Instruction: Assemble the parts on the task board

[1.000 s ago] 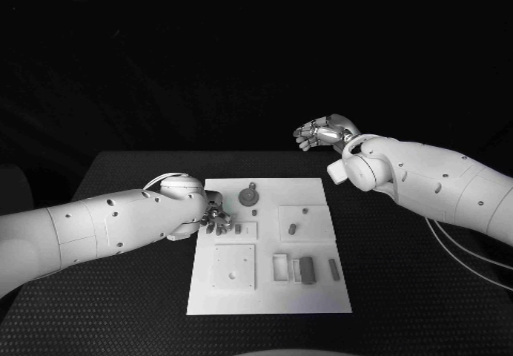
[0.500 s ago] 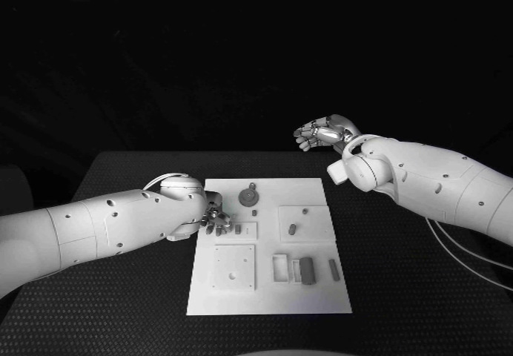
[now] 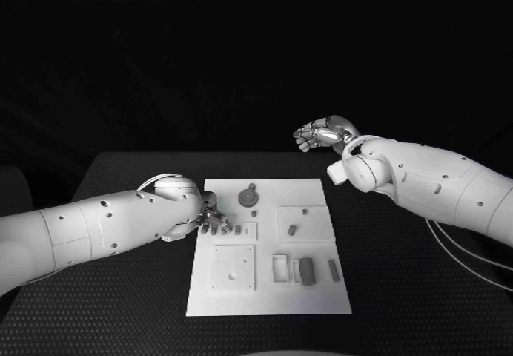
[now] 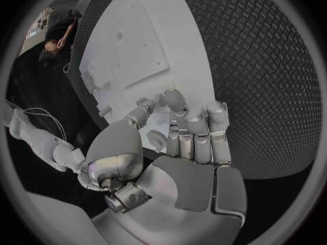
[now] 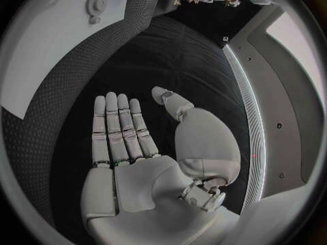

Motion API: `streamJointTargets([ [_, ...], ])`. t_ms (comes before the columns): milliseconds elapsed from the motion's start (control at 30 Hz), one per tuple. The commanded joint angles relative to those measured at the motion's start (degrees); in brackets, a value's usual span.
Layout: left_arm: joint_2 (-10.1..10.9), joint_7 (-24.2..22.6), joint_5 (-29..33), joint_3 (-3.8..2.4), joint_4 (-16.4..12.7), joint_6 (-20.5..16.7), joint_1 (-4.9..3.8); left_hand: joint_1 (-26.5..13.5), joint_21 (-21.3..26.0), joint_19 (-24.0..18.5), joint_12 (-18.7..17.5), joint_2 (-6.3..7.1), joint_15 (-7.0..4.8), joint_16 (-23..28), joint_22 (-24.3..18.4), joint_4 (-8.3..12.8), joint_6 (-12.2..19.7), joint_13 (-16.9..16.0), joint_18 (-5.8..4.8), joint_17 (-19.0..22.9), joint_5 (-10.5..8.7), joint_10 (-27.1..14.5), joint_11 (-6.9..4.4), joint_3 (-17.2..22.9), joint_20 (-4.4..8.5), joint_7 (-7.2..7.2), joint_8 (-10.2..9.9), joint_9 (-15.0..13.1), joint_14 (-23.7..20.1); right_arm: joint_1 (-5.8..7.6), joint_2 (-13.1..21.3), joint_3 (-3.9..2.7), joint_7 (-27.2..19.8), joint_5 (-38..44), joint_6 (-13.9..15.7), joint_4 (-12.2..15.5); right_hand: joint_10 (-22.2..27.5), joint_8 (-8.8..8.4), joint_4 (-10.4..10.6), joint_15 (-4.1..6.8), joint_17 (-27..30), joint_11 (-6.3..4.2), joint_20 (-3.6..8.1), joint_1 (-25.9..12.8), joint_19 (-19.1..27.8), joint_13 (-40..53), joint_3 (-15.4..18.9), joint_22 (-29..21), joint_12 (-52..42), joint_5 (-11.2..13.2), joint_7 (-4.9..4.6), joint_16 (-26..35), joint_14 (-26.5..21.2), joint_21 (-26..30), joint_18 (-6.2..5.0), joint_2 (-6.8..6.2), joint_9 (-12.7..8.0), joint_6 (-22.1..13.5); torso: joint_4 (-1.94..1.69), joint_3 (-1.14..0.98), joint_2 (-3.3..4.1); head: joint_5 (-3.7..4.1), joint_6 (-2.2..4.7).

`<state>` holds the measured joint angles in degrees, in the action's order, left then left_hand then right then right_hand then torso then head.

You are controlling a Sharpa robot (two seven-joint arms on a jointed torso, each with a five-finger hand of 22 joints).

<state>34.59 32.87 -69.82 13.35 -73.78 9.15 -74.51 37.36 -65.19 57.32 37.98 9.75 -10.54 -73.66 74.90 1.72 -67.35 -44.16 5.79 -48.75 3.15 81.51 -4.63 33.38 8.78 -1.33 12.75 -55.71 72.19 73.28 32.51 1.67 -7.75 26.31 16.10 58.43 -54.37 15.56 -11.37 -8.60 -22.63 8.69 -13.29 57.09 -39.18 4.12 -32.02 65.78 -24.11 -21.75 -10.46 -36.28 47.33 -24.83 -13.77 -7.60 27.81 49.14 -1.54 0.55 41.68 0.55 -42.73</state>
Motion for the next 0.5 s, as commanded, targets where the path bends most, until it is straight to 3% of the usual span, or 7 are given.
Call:
streamJointTargets([
  [33, 0.38, 0.72, 1.21, -0.03, 0.3, -2.15, 0.33, -0.2, 0.25, -0.36, -0.26, 1.28, -0.22, 0.19, 0.54, -1.1, 0.44, 0.04, 0.61, 0.01, -0.31, 0.06, -0.15, 0.17, 6.15, -0.03, -0.22, -0.17, 0.0, -0.05, 0.07, -0.03, -0.32, 0.26, -0.84, 0.07, 0.12, -0.29, -0.04, 0.12, -0.04, 0.46, 0.17, -0.61, 0.4, -0.06, 0.39, 0.06, 0.32, -0.23, -0.36, 0.35, -0.43, 0.35, -1.19, -0.17, -0.08, -0.21, 0.05, 0.02, 0.0, 0.0, 0.07],
  [233, 0.86, 0.19, 7.22, -0.43, 0.5, -5.09, 0.14, -0.27, 0.22, -0.3, -0.35, 3.0, -0.21, 0.24, 0.52, -3.28, 0.7, -0.01, 0.71, 0.01, -0.35, -0.15, -0.12, 1.05, 6.23, -0.08, -0.24, -0.54, -0.2, -0.07, 0.13, -0.03, -0.3, 0.25, -0.85, 0.12, 0.12, -0.29, -0.04, 0.12, -0.04, 0.46, 0.17, -0.61, 0.41, -0.06, 0.39, 0.06, 0.32, -0.25, -0.36, 0.36, -0.44, 0.37, -1.19, -0.15, -0.08, -0.21, -0.07, -0.02, -0.01, 0.05, 0.1],
  [300, 0.76, 0.29, 9.0, -1.56, 1.05, -5.67, 0.13, -0.19, 0.36, -0.57, -0.6, 4.04, -0.08, 0.56, 0.48, -4.71, 1.29, 0.0, 0.68, 0.12, -0.34, -0.71, 0.03, 1.69, 6.18, -0.26, -0.48, -0.69, -0.67, -0.07, 0.13, -0.03, -0.29, 0.25, -0.88, 0.13, 0.12, -0.29, -0.04, 0.11, -0.04, 0.46, 0.17, -0.61, 0.42, -0.06, 0.4, 0.07, 0.32, -0.26, -0.36, 0.37, -0.45, 0.38, -1.19, -0.14, -0.08, -0.21, -0.09, -0.03, -0.01, 0.13, 0.19],
  [367, 1.17, 0.24, 9.11, -1.9, 1.04, -6.07, 0.12, -0.09, 0.5, -1.06, -0.73, 4.71, 0.1, 0.78, 0.51, -5.83, 2.28, -0.1, 0.57, 0.14, -0.33, -1.42, 0.22, 1.97, 6.06, -0.51, -0.78, -0.69, -1.24, -0.07, 0.18, -0.03, -0.29, 0.25, -0.91, 0.15, 0.12, -0.29, -0.03, 0.11, -0.04, 0.46, 0.16, -0.62, 0.42, -0.06, 0.4, 0.07, 0.32, -0.26, -0.36, 0.37, -0.45, 0.38, -1.19, -0.14, -0.08, -0.21, -0.07, -0.02, -0.01, 0.11, 0.21],
  [500, 1.83, -0.49, 10.86, -3.21, 1.1, -7.88, -0.05, 0.05, 0.55, -1.33, -0.77, 4.94, 0.23, 0.88, 0.55, -6.38, 2.91, -0.19, 0.52, 0.15, -0.33, -1.87, 0.37, 2.03, 6.0, -0.69, -0.89, -0.66, -1.59, -0.07, 0.22, -0.03, -0.26, 0.25, -0.94, 0.11, 0.12, -0.29, -0.03, 0.11, -0.05, 0.46, 0.16, -0.62, 0.42, -0.06, 0.4, 0.07, 0.32, -0.27, -0.36, 0.37, -0.45, 0.39, -1.19, -0.14, -0.08, -0.21, -0.03, -0.04, -0.03, 0.01, 0.29],
])
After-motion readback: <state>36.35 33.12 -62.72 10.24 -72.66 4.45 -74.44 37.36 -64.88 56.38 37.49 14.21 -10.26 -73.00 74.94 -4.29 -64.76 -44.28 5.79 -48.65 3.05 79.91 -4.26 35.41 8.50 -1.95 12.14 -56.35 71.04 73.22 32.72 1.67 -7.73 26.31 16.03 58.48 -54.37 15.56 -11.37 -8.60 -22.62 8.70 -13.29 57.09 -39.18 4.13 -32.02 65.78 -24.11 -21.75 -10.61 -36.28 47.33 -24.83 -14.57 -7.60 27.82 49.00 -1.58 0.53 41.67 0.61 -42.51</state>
